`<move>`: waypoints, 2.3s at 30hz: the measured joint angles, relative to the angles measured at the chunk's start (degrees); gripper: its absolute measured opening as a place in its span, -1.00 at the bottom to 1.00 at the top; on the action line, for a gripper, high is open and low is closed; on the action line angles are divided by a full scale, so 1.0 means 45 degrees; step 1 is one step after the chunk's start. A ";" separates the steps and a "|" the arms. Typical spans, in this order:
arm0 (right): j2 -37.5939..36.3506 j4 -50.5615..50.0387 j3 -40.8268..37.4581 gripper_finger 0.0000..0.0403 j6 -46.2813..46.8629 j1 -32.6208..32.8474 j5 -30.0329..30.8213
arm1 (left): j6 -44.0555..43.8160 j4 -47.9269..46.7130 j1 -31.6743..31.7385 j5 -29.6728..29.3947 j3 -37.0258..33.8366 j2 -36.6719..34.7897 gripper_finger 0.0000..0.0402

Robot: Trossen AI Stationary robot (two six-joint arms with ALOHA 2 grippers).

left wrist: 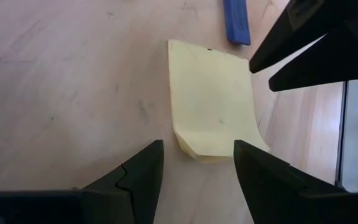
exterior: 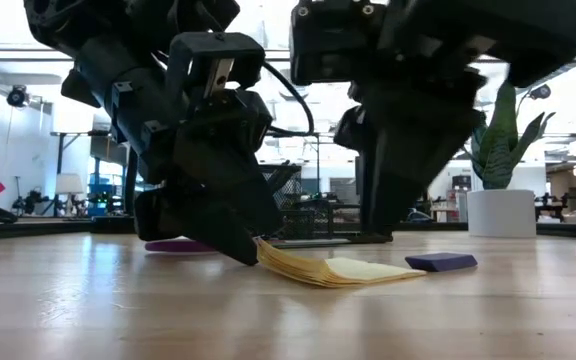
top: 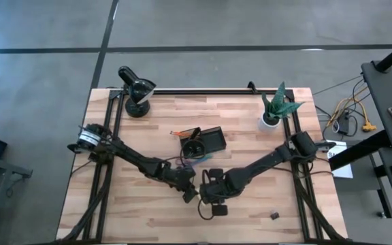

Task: Pick and place office supplies into organizer
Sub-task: Put the yellow sticky notes into the black desk organizer

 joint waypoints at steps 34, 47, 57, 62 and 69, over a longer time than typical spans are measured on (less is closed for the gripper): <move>0.0034 0.2159 -0.1385 -0.69 0.0893 0.0009 0.0204 | -0.0095 0.0904 -0.0219 -0.0228 0.0189 0.0538 -0.10; -0.0222 0.1508 -0.1025 -0.64 0.0981 0.0046 0.1480 | -0.0185 -0.0727 -0.0098 0.0183 0.0209 -0.0059 -0.56; -0.1594 -0.0973 -0.0629 -0.62 0.2085 0.0041 0.5819 | 0.1319 -0.3174 0.0019 -0.1832 0.0185 -0.2542 -0.98; -0.2453 -0.2364 -0.0661 -0.64 0.4140 0.0043 0.7283 | 0.2406 -0.3344 0.0522 -0.2102 0.0239 -0.3858 -1.00; -0.3127 -0.4599 -0.0676 -0.64 0.7560 0.0290 0.7919 | 0.4247 -0.4821 0.1871 -0.2329 0.0934 -0.5228 -1.00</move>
